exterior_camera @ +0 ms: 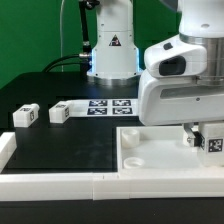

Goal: Assemble one leg

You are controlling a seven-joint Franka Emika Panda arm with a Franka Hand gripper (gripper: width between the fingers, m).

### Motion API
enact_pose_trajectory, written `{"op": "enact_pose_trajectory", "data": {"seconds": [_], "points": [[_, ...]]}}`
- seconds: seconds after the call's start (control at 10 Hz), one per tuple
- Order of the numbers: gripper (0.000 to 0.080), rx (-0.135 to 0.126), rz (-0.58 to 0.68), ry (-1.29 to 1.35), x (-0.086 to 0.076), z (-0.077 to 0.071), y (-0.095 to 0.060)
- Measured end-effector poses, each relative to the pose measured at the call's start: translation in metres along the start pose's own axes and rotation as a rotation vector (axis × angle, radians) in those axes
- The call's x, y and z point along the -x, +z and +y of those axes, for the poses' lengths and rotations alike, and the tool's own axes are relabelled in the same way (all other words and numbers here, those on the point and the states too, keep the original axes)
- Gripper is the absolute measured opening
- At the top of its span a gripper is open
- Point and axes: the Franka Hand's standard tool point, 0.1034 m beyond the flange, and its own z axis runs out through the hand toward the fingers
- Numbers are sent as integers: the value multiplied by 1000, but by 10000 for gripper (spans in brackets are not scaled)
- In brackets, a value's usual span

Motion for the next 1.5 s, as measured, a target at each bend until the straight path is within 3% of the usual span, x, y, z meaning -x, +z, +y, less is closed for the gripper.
{"op": "enact_pose_trajectory", "data": {"seconds": [0.2,0.5,0.8,1.0,1.1,1.2,1.5], "points": [[287,-2,6,354,0,-3,0],[292,14,6,659,2,10,-1],[298,29,16,878,3,18,-2],[302,35,17,887,3,21,-1],[484,35,17,888,3,21,-1],[593,35,17,888,3,21,-1],[646,35,16,888,4,21,0]]}}
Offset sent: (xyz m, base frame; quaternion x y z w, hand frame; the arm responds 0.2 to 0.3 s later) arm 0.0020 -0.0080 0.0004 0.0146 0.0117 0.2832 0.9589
